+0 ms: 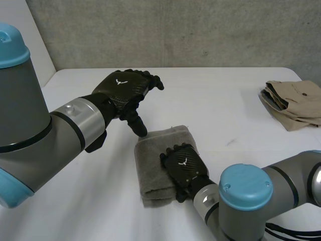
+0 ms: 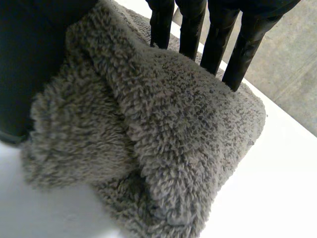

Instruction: Fold the laundry.

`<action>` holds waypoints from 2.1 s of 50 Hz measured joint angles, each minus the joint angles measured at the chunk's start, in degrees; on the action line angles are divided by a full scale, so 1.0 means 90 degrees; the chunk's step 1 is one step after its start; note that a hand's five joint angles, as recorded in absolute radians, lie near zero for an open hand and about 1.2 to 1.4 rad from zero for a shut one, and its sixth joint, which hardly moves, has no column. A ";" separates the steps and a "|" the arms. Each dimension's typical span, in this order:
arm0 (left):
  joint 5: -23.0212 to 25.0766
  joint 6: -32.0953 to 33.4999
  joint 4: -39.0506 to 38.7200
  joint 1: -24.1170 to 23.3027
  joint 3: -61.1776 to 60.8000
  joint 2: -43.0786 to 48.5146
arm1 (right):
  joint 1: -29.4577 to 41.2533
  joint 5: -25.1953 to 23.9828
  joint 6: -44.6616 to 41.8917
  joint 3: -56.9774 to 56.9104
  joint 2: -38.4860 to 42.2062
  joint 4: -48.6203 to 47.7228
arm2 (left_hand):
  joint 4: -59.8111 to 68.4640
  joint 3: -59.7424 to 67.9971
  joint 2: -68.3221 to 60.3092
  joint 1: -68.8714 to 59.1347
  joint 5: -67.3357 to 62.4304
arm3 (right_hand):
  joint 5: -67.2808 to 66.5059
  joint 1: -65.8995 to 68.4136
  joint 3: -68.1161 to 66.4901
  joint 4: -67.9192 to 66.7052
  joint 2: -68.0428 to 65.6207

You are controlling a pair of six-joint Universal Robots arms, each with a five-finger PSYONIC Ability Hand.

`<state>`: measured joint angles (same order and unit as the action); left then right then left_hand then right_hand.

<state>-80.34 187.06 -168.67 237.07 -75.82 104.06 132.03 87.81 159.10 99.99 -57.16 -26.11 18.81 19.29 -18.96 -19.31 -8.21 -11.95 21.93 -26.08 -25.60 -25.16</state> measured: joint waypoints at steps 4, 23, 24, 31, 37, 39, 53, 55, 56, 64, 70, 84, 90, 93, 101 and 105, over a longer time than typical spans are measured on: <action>0.0003 -0.0033 0.0000 0.0003 -0.0013 -0.0007 | -0.0007 -0.0002 -0.0017 -0.0148 0.0108 -0.0016 | 0.0000 0.0000 0.0000 0.0000 0.0000 | 0.0000 0.0183 -0.0144 -0.0185 -0.0203; 0.0004 -0.0093 0.0000 0.0007 -0.0026 -0.0028 | -0.0054 -0.0006 -0.0293 -0.1187 0.0713 0.0008 | 0.0000 0.0000 0.0000 0.0000 0.0000 | -0.0396 0.0236 -0.0226 -0.0256 -0.0263; 0.0005 -0.0095 0.0001 0.0006 -0.0027 -0.0027 | -0.0060 -0.0009 -0.0292 -0.1244 0.0741 0.0014 | 0.0000 0.0000 0.0000 0.0000 0.0004 | -0.0492 0.0316 -0.0340 -0.0373 -0.0413; 0.0010 -0.0115 0.0001 0.0003 -0.0031 -0.0011 | -0.0239 -0.0053 -0.0283 -0.1689 0.0955 0.0060 | 0.0000 0.0000 0.0000 0.0000 -0.0001 | -0.2661 0.2059 -0.2562 -0.2633 -0.2711; 0.0010 -0.0120 0.0001 -0.0002 -0.0032 -0.0005 | -0.0676 -0.0106 -0.0326 -0.1926 0.1045 0.0137 | 0.0000 0.0000 0.0000 0.0000 -0.0003 | -0.3728 0.2848 -0.3568 -0.3805 -0.3828; 0.0008 -0.0121 0.0001 -0.0003 -0.0032 -0.0009 | -0.0941 -0.0150 -0.0394 -0.1978 0.1041 0.0182 | 0.0000 0.0000 0.0000 0.0000 -0.0003 | -0.4011 0.3074 -0.3820 -0.4141 -0.4216; 0.0000 -0.0120 -0.0001 -0.0003 -0.0041 -0.0001 | -0.2977 -0.0830 -0.1094 -0.1769 0.0696 0.0747 | 0.0000 0.0000 0.0000 0.0000 -0.0001 | -0.4408 0.3257 -0.4180 -0.4606 -0.4501; 0.0001 -0.0120 -0.0003 -0.0004 -0.0042 0.0003 | -0.3175 -0.0913 -0.1154 -0.1735 0.0653 0.0799 | 0.0000 0.0000 0.0000 0.0000 0.0001 | -0.4407 0.3257 -0.4180 -0.4606 -0.4501; 0.0000 -0.0120 -0.0004 -0.0003 -0.0042 0.0008 | -0.3359 -0.0994 -0.1211 -0.1711 0.0618 0.0833 | 0.0000 0.0000 0.0000 -0.0001 0.0001 | -0.4408 0.3257 -0.4180 -0.4606 -0.4501; 0.0000 -0.0120 -0.0009 -0.0003 -0.0042 0.0068 | -0.4297 -0.1839 -0.1778 -0.1922 0.0657 0.0863 | 0.0000 0.0000 0.0000 0.0000 0.0002 | -0.4408 0.3257 -0.4184 -0.4634 -0.4501; -0.0009 -0.0120 -0.0009 -0.0003 -0.0044 0.0096 | -0.4397 -0.2381 -0.2142 -0.2691 0.0947 0.0853 | 0.0000 0.0000 0.0000 0.0001 0.0001 | -0.4408 0.3258 -0.4216 -0.4635 -0.4501; -0.0020 -0.0120 -0.0022 0.0011 -0.0075 0.0090 | -0.4615 -0.2457 -0.0983 -0.6412 0.1783 0.0891 | 0.0000 0.0000 0.0000 0.0000 0.0001 | -0.4407 0.3258 -0.4216 -0.4677 -0.4501; -0.0019 -0.0125 -0.0031 0.0009 -0.0083 0.0093 | -0.5187 -0.2468 -0.0440 -0.8311 0.2679 0.1299 | 0.0000 0.0000 0.0000 0.0000 -0.0001 | -0.4409 0.3258 -0.4274 -0.4708 -0.4501; -0.0019 -0.0143 -0.0052 0.0008 -0.0098 0.0099 | -0.5449 -0.2587 -0.0395 -0.8868 0.3082 0.1537 | 0.0000 0.0000 0.0000 0.0000 -0.0001 | -0.4476 0.3258 -0.4274 -0.4710 -0.4501; -0.0019 -0.0231 -0.0166 0.0006 -0.0158 0.0100 | -0.6004 -0.3588 -0.0403 -0.9306 0.3909 0.1908 | 0.0000 0.0000 0.0000 0.0000 0.0001 | -0.4521 0.3258 -0.4274 -0.4710 -0.4501; -0.0019 -0.0252 -0.0191 0.0002 -0.0174 0.0100 | -0.6212 -0.4231 -0.0414 -0.9010 0.3982 0.1959 | 0.0000 0.0000 0.0000 0.0000 -0.0001 | -0.4520 0.3258 -0.4274 -0.4710 -0.4501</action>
<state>-80.51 184.79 -170.38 237.09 -77.39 104.96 76.13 49.73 155.38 18.91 -21.32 -8.48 18.81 19.29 -18.96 -19.31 -8.22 -52.63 51.25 -64.54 -67.99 -65.67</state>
